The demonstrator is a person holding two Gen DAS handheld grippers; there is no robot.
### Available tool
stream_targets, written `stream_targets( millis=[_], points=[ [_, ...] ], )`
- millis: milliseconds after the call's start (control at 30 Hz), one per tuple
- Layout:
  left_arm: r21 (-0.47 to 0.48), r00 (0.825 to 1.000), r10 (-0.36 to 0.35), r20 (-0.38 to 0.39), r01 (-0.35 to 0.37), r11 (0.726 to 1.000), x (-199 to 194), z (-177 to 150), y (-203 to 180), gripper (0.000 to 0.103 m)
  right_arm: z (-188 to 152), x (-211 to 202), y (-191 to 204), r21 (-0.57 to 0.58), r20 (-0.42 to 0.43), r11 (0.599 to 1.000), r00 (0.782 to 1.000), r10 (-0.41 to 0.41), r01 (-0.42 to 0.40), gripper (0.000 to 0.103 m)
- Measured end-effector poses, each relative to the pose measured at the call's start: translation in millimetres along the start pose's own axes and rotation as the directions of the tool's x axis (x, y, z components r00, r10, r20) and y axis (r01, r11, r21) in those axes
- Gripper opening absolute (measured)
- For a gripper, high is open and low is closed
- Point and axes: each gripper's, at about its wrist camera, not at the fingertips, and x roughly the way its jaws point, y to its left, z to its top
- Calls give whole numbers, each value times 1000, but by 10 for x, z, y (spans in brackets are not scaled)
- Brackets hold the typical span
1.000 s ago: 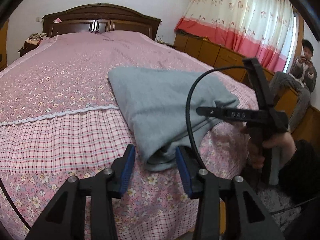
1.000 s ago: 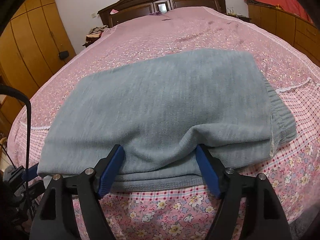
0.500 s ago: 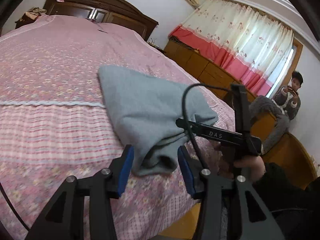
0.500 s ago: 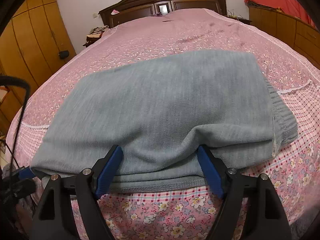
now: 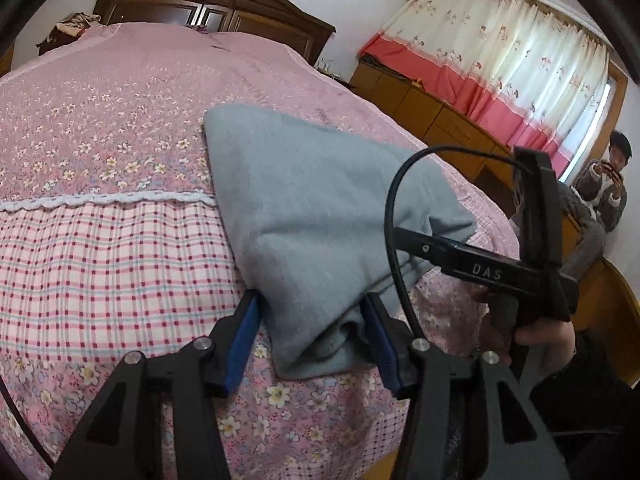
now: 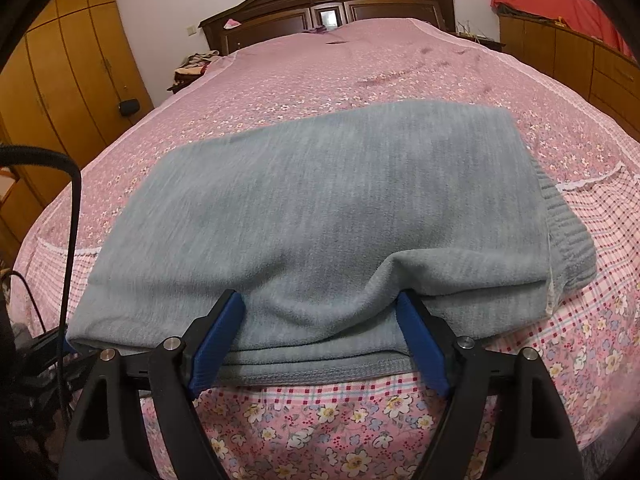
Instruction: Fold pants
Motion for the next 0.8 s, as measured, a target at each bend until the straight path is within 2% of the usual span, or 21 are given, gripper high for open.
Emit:
stream_targets(
  millis=[167,300,633,800],
  points=[
    [67,996,87,16,-88,994,15,-70,-57,56,-7,17,36,-10,2,1000,1000,-11,11,83],
    [77,993,118,20,-119,990,18,-82,-90,56,-8,21,39,-14,3,1000,1000,-13,13,83],
    [-3,994,102,40,-102,995,-71,-88,26,56,4,23,41,-12,1,1000,1000,-10,10,83],
    [-99,996,78,52,-73,992,-220,-73,253,55,4,24,45,-15,1,1000,1000,-10,10,83]
  ],
)
